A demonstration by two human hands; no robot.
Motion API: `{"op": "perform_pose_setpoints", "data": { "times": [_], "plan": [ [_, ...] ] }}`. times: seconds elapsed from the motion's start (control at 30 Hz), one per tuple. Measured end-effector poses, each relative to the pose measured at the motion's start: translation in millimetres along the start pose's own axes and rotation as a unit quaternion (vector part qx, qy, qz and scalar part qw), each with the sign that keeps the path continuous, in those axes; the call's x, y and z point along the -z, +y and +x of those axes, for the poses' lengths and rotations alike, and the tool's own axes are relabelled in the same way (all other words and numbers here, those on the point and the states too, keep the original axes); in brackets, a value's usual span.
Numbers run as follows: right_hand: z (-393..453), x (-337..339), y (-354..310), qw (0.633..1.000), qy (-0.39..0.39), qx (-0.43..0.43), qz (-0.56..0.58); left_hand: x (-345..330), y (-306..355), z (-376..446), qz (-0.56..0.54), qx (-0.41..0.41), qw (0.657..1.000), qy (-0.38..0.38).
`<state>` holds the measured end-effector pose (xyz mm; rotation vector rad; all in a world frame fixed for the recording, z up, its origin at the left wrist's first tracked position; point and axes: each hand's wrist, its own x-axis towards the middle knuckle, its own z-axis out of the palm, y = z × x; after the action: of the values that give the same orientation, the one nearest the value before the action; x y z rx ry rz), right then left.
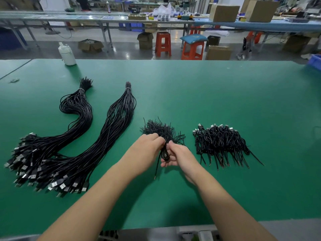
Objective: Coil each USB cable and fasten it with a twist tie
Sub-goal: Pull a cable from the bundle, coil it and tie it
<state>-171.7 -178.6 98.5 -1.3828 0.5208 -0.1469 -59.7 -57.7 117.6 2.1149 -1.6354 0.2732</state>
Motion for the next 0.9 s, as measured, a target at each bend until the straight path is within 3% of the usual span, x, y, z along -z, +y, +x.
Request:
{"op": "perform_pose_setpoints", "data": {
  "times": [0.07, 0.17, 0.23, 0.37, 0.53, 0.67, 0.77, 0.9],
  "plan": [
    [-0.7, 1.4, -0.1, 1.000, -0.005, 0.006, 0.003, 0.0, -5.4, -0.7, 0.061, -0.063, 0.996, 0.007],
    [-3.2, 4.6, 1.5, 0.999, -0.021, 0.026, 0.027, 0.3, -5.6, -3.3, 0.052, -0.076, 0.995, 0.039],
    [-4.0, 6.7, 1.2, 0.997, -0.038, 0.033, 0.053, 0.7, -2.9, -4.9, -0.011, -0.044, 0.996, 0.082],
    [-5.1, 12.2, -4.6, 0.989, -0.082, 0.027, 0.123, 3.7, 0.7, -1.5, -0.177, 0.103, 0.970, 0.128],
    [-4.4, 25.4, -8.0, 0.991, -0.095, -0.002, 0.096, 1.5, -4.8, -0.6, -0.174, 0.136, 0.971, 0.092],
    [-4.1, 35.6, -10.4, 0.998, -0.046, -0.024, -0.026, -21.9, -10.3, -4.9, -0.081, 0.126, 0.986, 0.066],
    [-4.4, 51.0, -23.8, 0.993, 0.048, -0.025, -0.105, -46.5, -25.7, -14.7, -0.057, 0.203, 0.976, 0.055],
    [-1.9, 90.5, -50.5, 0.931, 0.204, -0.017, -0.301, -73.5, -52.2, -38.8, 0.051, 0.264, 0.963, 0.020]
  ]
}}
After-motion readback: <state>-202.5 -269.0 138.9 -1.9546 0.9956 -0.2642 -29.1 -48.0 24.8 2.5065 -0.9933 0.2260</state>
